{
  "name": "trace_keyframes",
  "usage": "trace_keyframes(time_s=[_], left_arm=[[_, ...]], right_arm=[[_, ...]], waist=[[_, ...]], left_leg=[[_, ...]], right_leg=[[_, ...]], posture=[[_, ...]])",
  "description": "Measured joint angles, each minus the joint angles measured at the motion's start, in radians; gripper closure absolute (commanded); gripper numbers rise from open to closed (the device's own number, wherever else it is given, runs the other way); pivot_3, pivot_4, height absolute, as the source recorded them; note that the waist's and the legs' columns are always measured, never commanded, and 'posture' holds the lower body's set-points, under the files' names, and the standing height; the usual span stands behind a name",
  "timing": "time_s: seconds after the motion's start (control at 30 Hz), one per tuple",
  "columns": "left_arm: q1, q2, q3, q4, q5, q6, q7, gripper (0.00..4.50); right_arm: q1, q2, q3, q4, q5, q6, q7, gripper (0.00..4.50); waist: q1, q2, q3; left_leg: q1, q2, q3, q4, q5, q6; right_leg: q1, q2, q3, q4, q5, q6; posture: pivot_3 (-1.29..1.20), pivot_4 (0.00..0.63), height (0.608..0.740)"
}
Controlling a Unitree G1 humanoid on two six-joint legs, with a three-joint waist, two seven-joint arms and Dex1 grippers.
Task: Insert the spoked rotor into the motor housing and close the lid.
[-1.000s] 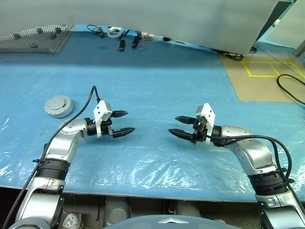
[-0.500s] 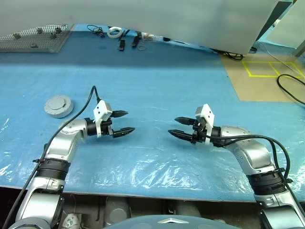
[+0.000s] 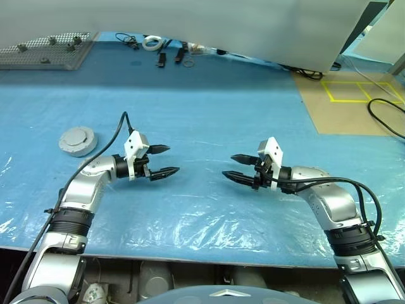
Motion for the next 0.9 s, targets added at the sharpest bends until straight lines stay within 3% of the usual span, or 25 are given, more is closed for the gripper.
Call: trace_keyframes(time_s=[0.9], left_arm=[[-0.016,-0.002,0.0,0.006,-0.004,0.021,-0.007,0.11]], right_arm=[[0.02,0.006,0.0,-0.004,0.001,0.003,-0.003,1.08]], waist=[[0.0,0.0,0.0]], left_leg=[[0.0,0.0,0.0,0.0,0.0,0.0]], right_leg=[[0.0,0.0,0.0,-0.001,0.0,0.0]], posture=[[0.0,0.15,0.74]])
